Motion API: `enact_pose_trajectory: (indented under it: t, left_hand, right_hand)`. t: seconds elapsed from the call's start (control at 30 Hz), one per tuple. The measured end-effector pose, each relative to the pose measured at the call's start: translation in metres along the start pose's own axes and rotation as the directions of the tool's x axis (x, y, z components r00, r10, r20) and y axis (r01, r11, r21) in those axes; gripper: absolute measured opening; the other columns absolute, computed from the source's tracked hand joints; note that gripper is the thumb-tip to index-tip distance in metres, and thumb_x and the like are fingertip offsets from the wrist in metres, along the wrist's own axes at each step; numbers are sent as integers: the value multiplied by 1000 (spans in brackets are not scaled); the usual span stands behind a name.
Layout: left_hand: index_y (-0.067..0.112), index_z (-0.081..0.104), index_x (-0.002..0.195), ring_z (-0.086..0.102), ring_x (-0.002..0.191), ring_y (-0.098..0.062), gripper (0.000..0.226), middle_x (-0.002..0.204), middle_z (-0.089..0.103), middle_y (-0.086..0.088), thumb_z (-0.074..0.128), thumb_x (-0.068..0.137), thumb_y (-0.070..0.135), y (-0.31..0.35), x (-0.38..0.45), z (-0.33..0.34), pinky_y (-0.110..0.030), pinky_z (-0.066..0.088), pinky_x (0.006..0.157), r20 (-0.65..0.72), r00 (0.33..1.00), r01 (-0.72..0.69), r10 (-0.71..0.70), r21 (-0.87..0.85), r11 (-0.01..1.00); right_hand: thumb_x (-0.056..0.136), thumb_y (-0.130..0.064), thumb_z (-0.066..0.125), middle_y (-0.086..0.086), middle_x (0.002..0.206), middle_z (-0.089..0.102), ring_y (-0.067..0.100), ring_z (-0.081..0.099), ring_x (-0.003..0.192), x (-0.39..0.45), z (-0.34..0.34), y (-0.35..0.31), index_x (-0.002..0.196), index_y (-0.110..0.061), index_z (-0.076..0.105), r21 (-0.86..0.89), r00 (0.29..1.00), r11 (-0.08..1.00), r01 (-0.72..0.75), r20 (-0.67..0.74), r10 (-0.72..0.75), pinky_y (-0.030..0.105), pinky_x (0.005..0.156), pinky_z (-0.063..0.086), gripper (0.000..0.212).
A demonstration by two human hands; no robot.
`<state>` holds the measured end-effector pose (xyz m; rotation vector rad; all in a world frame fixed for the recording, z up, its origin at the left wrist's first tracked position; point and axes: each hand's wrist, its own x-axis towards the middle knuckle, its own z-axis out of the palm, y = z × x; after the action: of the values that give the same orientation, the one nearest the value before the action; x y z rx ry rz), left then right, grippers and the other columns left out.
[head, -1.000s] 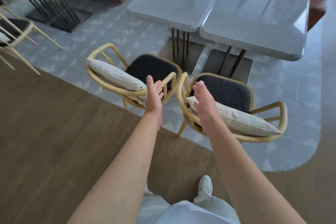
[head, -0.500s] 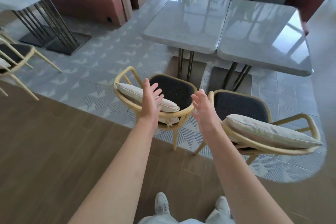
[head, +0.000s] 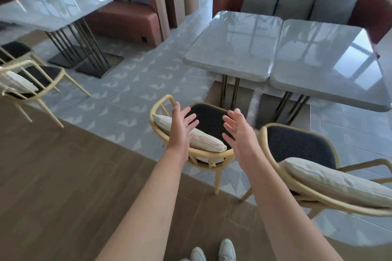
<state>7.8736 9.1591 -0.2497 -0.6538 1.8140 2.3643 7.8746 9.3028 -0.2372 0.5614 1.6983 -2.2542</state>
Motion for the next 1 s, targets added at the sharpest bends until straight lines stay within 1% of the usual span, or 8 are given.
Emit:
enact_pose_trajectory:
  t: [0.2, 0.27, 0.47, 0.57, 0.67, 0.77, 0.87, 1.0]
  left_hand:
    - [19, 43, 151, 53, 133, -25, 74, 151, 50, -11, 20, 101, 67, 6, 20, -27, -53, 33, 117, 7, 999, 49, -49, 19, 999]
    - [19, 45, 150, 54, 132, -25, 74, 150, 51, -11, 20, 100, 68, 12, 38, -35, -52, 34, 117, 13, 998, 59, -60, 14, 998]
    - [18, 44, 151, 54, 132, -25, 75, 150, 51, -11, 21, 100, 68, 21, 99, -68, -54, 31, 118, 121, 983, 130, -139, 77, 989]
    - [18, 44, 150, 55, 131, -25, 76, 149, 52, -11, 20, 100, 69, 26, 134, -94, -52, 33, 116, 214, 956, 174, -201, 139, 975]
    - [18, 46, 148, 58, 126, -26, 73, 145, 55, -12, 23, 100, 68, 36, 162, -121, -47, 40, 106, 255, 929, 221, -267, 194, 956]
    - [17, 47, 148, 60, 124, -27, 71, 141, 58, -14, 24, 102, 65, 30, 178, -138, -44, 42, 98, 283, 894, 292, -347, 219, 931]
    - [18, 44, 150, 58, 126, -28, 74, 143, 57, -14, 20, 101, 68, 16, 191, -142, -52, 34, 113, 344, 830, 370, -440, 252, 894]
    - [15, 48, 146, 60, 124, -28, 76, 138, 61, -13, 20, 100, 68, -5, 198, -146, -54, 30, 116, 307, 809, 452, -500, 217, 865]
  right_hand:
    - [105, -39, 41, 5, 149, 50, 23, 43, 141, 13, 30, 10, 150, -14, 42, 2, 999, 1000, -27, 19, 26, 44, 117, 34, 51]
    - [105, -39, 42, 5, 147, 52, 22, 44, 140, 25, 42, 8, 149, -14, 44, 7, 1000, 1000, -29, -11, 29, 44, 117, 36, 50]
    - [106, -38, 39, 5, 146, 54, 23, 49, 135, 67, 90, 16, 146, -13, 47, 53, 986, 999, -10, -167, 19, 43, 113, 40, 47]
    - [106, -39, 42, 4, 138, 60, 22, 56, 127, 81, 119, 29, 140, -15, 52, 130, 962, 991, -9, -268, 44, 42, 109, 45, 44]
    - [105, -39, 44, 3, 128, 65, 19, 60, 118, 89, 152, 47, 134, -15, 57, 170, 931, 985, -28, -354, 87, 42, 105, 48, 39]
    - [106, -36, 43, 2, 126, 65, 19, 60, 118, 90, 172, 65, 135, -13, 55, 176, 903, 983, -56, -410, 125, 42, 106, 47, 38]
    - [106, -32, 44, 2, 128, 63, 18, 58, 120, 95, 178, 81, 134, -13, 54, 175, 873, 982, -72, -465, 147, 43, 110, 44, 35]
    - [105, -28, 46, 2, 126, 62, 16, 59, 113, 101, 169, 106, 132, -14, 55, 225, 833, 970, -92, -517, 199, 39, 105, 47, 31]
